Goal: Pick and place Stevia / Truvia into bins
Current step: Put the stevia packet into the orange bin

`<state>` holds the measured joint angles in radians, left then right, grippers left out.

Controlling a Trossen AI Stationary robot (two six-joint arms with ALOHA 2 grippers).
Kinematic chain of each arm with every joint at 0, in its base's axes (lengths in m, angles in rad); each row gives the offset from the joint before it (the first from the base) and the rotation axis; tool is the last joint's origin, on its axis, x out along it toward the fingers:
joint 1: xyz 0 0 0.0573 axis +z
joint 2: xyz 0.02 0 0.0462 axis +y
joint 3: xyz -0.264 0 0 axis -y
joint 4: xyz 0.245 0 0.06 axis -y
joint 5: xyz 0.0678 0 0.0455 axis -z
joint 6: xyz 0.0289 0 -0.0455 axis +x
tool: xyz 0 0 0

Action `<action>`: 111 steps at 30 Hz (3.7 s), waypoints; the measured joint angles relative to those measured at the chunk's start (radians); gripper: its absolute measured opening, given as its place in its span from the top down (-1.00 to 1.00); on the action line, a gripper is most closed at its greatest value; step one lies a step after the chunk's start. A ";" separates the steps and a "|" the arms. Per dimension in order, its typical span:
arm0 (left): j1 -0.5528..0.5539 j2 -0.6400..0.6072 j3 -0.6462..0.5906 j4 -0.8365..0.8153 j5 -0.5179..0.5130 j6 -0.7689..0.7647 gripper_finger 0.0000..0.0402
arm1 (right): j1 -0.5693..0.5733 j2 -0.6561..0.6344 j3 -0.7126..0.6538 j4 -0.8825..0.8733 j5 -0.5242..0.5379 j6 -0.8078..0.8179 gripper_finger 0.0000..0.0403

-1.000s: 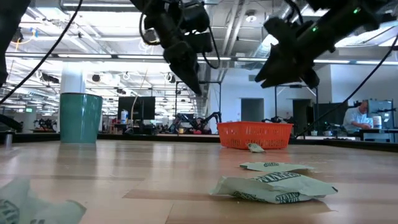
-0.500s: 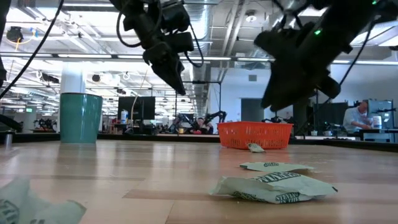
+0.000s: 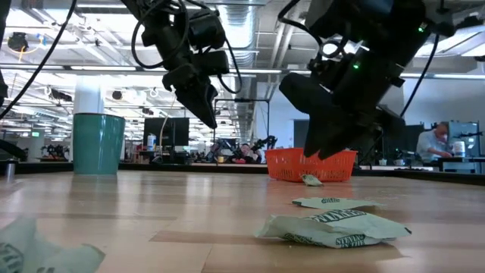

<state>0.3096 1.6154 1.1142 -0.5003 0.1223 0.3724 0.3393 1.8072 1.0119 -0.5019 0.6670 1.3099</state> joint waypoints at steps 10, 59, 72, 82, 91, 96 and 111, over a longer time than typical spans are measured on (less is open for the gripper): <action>0.000 0.000 0.000 0.039 0.004 0.001 0.45 | -0.034 0.000 -0.002 -0.043 -0.011 0.034 0.41; -0.001 0.000 0.000 0.059 0.003 -0.044 0.46 | 0.016 0.064 -0.004 -0.055 -0.022 0.115 0.16; -0.001 0.000 0.000 0.058 0.012 -0.055 0.46 | -0.001 0.122 -0.001 -0.013 -0.037 0.126 -0.02; -0.001 0.000 0.000 0.058 0.012 -0.060 0.46 | 0.021 0.127 -0.005 -0.021 -0.008 0.131 0.49; -0.001 0.000 0.000 0.059 0.013 -0.063 0.46 | 0.020 0.128 0.007 -0.026 -0.014 0.086 0.96; -0.001 0.000 0.000 0.059 0.013 -0.063 0.46 | 0.027 0.132 0.094 -0.122 -0.040 0.020 0.93; -0.001 0.000 0.000 0.059 0.013 -0.063 0.46 | -0.019 0.130 0.380 -0.617 0.164 -0.115 0.95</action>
<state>0.3084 1.6154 1.1145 -0.4416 0.1353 0.3096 0.3204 1.9374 1.3917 -1.1194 0.8313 1.1954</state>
